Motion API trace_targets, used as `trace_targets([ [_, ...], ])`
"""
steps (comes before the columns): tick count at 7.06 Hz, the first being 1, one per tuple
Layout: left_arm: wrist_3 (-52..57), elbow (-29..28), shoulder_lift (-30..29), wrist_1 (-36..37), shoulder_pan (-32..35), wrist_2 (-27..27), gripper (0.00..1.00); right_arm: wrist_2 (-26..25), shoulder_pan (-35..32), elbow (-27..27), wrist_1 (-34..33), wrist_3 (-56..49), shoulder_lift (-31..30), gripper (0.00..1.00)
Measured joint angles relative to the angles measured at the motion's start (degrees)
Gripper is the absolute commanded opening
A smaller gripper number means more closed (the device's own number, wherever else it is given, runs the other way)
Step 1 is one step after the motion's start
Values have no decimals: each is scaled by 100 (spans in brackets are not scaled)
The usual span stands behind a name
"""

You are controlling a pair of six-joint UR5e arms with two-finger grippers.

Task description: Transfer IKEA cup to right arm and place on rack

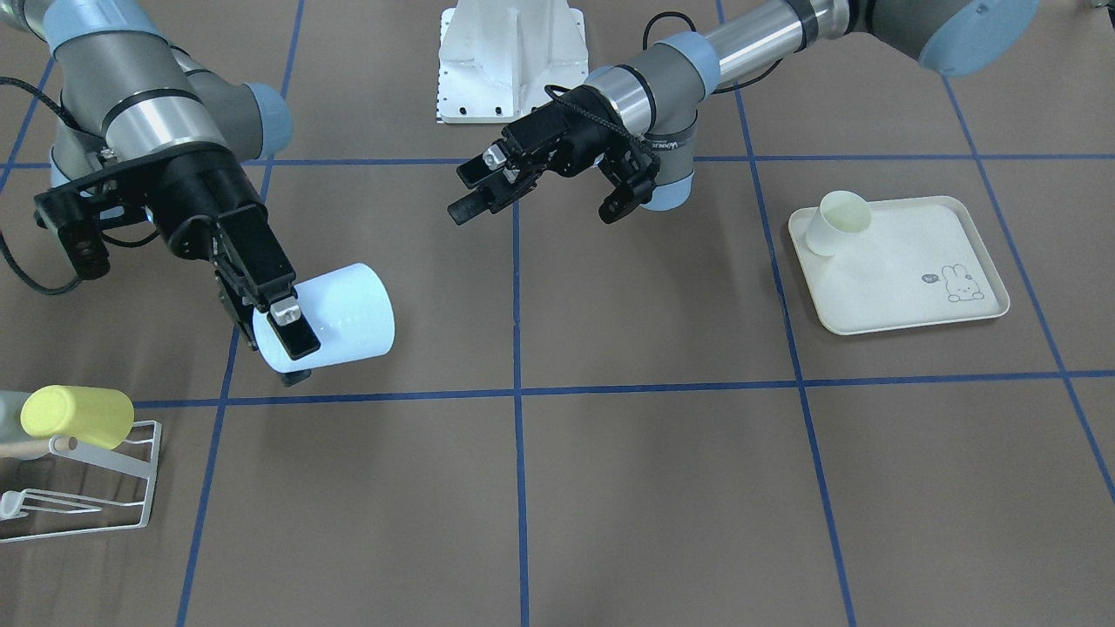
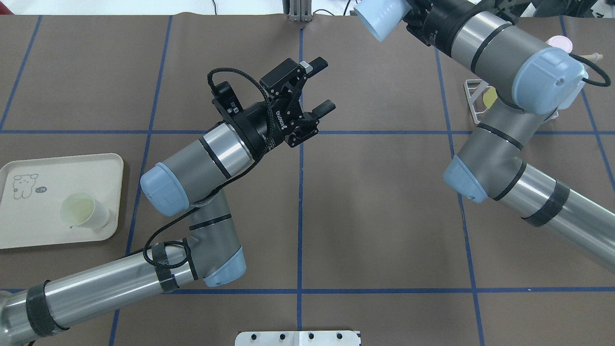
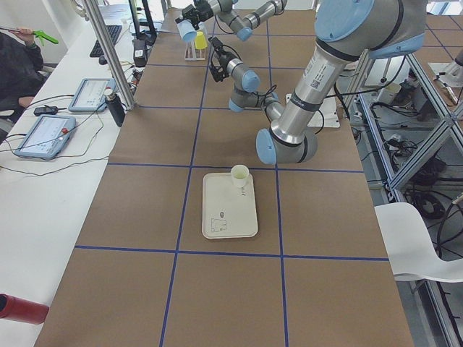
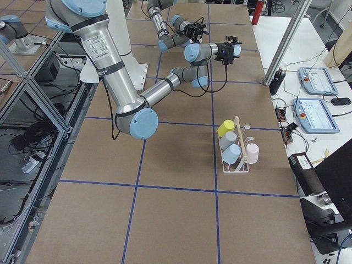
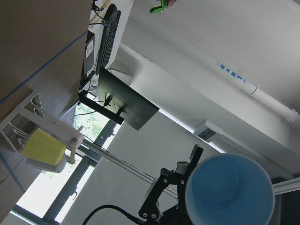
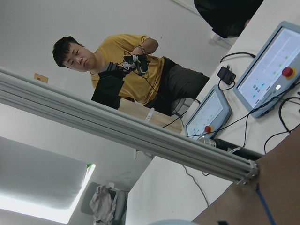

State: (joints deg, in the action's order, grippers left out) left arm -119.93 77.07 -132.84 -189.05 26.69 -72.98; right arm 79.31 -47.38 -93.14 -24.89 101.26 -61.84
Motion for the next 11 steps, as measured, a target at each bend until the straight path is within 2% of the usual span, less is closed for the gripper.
trace_targets([
  [2, 764, 395, 241, 983, 249, -465, 100, 7, -272, -177, -1323, -1162, -29, 0],
  [4, 1668, 1400, 839, 2494, 514, -1046, 100, -13, -587, -621, -2634, -2749, -290, 0],
  [5, 2136, 1964, 1198, 3269, 692, -1422, 100, -21, -759, -703, -2864, -3421, -505, 0],
  [7, 3111, 3048, 2032, 4534, 1240, -2385, 100, -7, -1124, -716, -2928, -4587, -988, 0],
  [9, 3953, 3651, 2863, 4860, 1771, -3071, 100, 63, -1349, -458, -2396, -5128, -1296, 0],
  [11, 4228, 3783, 3185, 4899, 1984, -3332, 100, 375, -1595, 224, -1406, -5411, -1387, 0],
])
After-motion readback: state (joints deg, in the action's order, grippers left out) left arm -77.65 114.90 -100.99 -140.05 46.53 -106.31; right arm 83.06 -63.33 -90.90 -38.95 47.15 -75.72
